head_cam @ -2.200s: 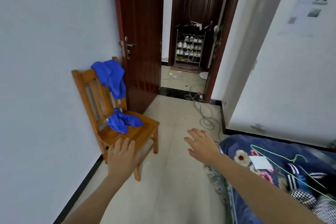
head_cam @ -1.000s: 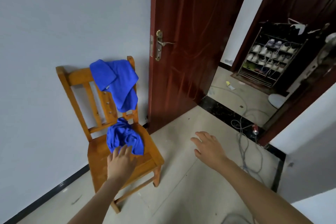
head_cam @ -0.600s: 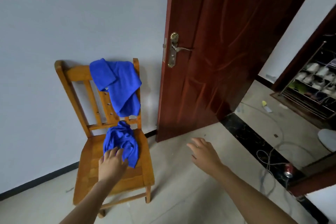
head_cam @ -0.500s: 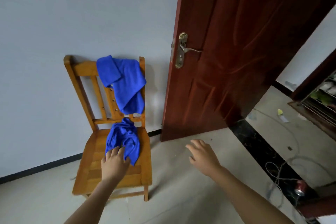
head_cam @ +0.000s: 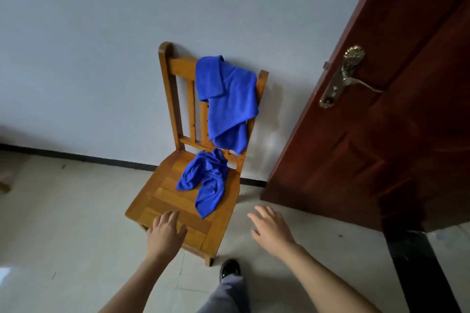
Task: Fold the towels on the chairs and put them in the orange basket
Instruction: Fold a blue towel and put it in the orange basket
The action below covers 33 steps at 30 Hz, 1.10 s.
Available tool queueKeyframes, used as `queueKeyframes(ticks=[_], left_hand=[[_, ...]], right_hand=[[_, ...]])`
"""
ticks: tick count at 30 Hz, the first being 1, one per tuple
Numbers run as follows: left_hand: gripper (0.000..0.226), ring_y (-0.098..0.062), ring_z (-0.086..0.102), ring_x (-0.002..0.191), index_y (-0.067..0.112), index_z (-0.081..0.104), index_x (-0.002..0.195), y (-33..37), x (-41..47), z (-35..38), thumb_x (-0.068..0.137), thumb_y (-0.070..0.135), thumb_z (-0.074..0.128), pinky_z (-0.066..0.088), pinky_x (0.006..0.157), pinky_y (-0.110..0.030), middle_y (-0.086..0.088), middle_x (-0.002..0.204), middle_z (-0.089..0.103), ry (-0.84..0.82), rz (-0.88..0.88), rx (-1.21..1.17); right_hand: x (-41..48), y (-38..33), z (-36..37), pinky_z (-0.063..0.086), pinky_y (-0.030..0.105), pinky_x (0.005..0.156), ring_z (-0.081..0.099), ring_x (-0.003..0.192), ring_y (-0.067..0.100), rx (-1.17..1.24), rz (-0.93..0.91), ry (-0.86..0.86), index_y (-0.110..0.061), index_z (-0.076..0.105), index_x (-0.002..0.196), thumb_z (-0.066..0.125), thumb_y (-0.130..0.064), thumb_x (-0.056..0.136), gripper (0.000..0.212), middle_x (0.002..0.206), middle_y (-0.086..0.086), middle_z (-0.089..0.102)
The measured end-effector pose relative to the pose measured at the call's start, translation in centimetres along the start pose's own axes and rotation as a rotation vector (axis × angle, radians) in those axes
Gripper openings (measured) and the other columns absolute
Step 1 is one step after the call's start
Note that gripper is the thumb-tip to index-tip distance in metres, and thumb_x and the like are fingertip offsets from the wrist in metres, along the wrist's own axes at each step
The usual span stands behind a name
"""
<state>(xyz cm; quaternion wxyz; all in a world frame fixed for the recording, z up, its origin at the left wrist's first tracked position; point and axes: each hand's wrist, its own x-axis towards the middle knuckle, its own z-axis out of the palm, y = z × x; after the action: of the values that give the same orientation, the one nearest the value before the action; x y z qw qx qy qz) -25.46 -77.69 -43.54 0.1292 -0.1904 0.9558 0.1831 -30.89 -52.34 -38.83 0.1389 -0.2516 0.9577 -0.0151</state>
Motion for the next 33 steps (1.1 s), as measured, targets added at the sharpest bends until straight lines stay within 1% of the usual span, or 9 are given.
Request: queueKeyframes(ticks=[2, 3, 5, 7, 9, 19, 27, 30, 33], left_hand=[[0.051, -0.022, 0.034, 0.134, 0.02, 0.037, 0.141, 0.0, 1.3, 1.3, 0.094, 0.039, 0.045, 0.033, 0.104, -0.035, 0.0, 0.145, 0.039, -0.004, -0.099, -0.054], [0.051, -0.023, 0.034, 0.133, 0.021, 0.037, 0.14, 0.3, 1.8, 1.7, 0.094, 0.039, 0.045, 0.034, 0.103, -0.035, -0.001, 0.145, 0.04, -0.025, -0.137, -0.072], [0.05, -0.023, 0.035, 0.133, 0.021, 0.037, 0.14, 1.0, 2.7, 3.2, 0.094, 0.039, 0.045, 0.035, 0.103, -0.036, -0.002, 0.145, 0.04, -0.09, -0.22, -0.126], [0.05, -0.023, 0.035, 0.133, 0.022, 0.037, 0.14, 2.1, 2.9, 4.3, 0.093, 0.038, 0.045, 0.035, 0.103, -0.036, -0.001, 0.145, 0.04, -0.136, -0.276, -0.168], [0.05, -0.022, 0.035, 0.132, 0.022, 0.036, 0.14, 3.3, 4.2, 4.6, 0.093, 0.038, 0.043, 0.035, 0.104, -0.035, -0.001, 0.144, 0.04, -0.169, -0.308, -0.177], [0.05, -0.021, 0.036, 0.131, 0.02, 0.036, 0.14, 5.6, 8.5, 4.2, 0.094, 0.037, 0.045, 0.035, 0.103, -0.031, -0.002, 0.143, 0.041, -0.147, -0.452, -0.276], [0.051, -0.02, 0.037, 0.131, 0.019, 0.035, 0.141, 6.9, 12.1, 11.1, 0.094, 0.032, 0.048, 0.035, 0.103, -0.028, -0.001, 0.143, 0.04, -0.122, -0.649, -0.413], [0.053, -0.02, 0.04, 0.129, 0.019, 0.037, 0.141, 7.2, 14.5, 14.5, 0.091, 0.025, 0.052, 0.037, 0.103, -0.03, -0.002, 0.143, 0.041, -0.109, -0.712, -0.509], [0.054, -0.019, 0.04, 0.128, 0.02, 0.038, 0.14, 7.3, 16.1, 17.3, 0.089, 0.023, 0.055, 0.039, 0.102, -0.03, -0.001, 0.142, 0.042, -0.048, -0.761, -0.556]], right_hand=[[2.4, 1.1, -0.3, 0.053, 0.022, 0.054, 0.068, 0.073, 0.011, -0.004, -0.009, -0.017, -0.029, 0.073, 0.078, 0.088, -0.041, 0.028, 0.054, 0.083, -0.006, 0.07], [3.2, 1.9, -0.3, 0.053, 0.023, 0.056, 0.069, 0.074, 0.011, -0.024, -0.013, -0.011, -0.029, 0.073, 0.081, 0.088, -0.04, 0.031, 0.053, 0.085, -0.005, 0.07], [4.9, 3.5, -0.3, 0.054, 0.033, 0.075, 0.066, 0.097, 0.021, 0.007, -0.055, -0.086, -0.021, 0.07, 0.103, 0.082, -0.03, 0.058, 0.048, 0.107, 0.004, 0.066], [6.0, 4.4, -0.4, 0.038, 0.038, 0.1, 0.044, 0.126, 0.026, 0.0, -0.089, -0.167, -0.016, 0.05, 0.131, 0.057, -0.023, 0.086, 0.046, 0.137, 0.008, 0.046], [8.1, 5.6, -0.5, 0.029, 0.035, 0.107, 0.031, 0.134, 0.022, 0.003, -0.098, -0.165, -0.017, 0.038, 0.139, 0.046, -0.023, 0.094, 0.047, 0.147, 0.004, 0.034], [17.2, 6.3, 0.3, 0.029, 0.033, 0.106, 0.032, 0.132, 0.021, -0.001, -0.279, -0.306, -0.018, 0.036, 0.14, 0.044, -0.024, 0.094, 0.047, 0.143, 0.003, 0.037], [26.7, 5.4, 7.6, 0.029, 0.033, 0.106, 0.032, 0.131, 0.02, -0.037, -0.533, -0.369, -0.018, 0.04, 0.137, 0.047, -0.021, 0.092, 0.045, 0.139, 0.001, 0.041], [29.5, 5.4, 11.3, 0.04, 0.033, 0.096, 0.047, 0.121, 0.021, -0.095, -0.59, -0.35, -0.016, 0.053, 0.127, 0.061, -0.02, 0.082, 0.046, 0.127, 0.002, 0.053], [31.9, 5.1, 14.7, 0.054, 0.024, 0.058, 0.069, 0.08, 0.014, -0.15, -0.666, -0.337, -0.024, 0.073, 0.084, 0.089, -0.028, 0.029, 0.057, 0.087, -0.004, 0.07]])
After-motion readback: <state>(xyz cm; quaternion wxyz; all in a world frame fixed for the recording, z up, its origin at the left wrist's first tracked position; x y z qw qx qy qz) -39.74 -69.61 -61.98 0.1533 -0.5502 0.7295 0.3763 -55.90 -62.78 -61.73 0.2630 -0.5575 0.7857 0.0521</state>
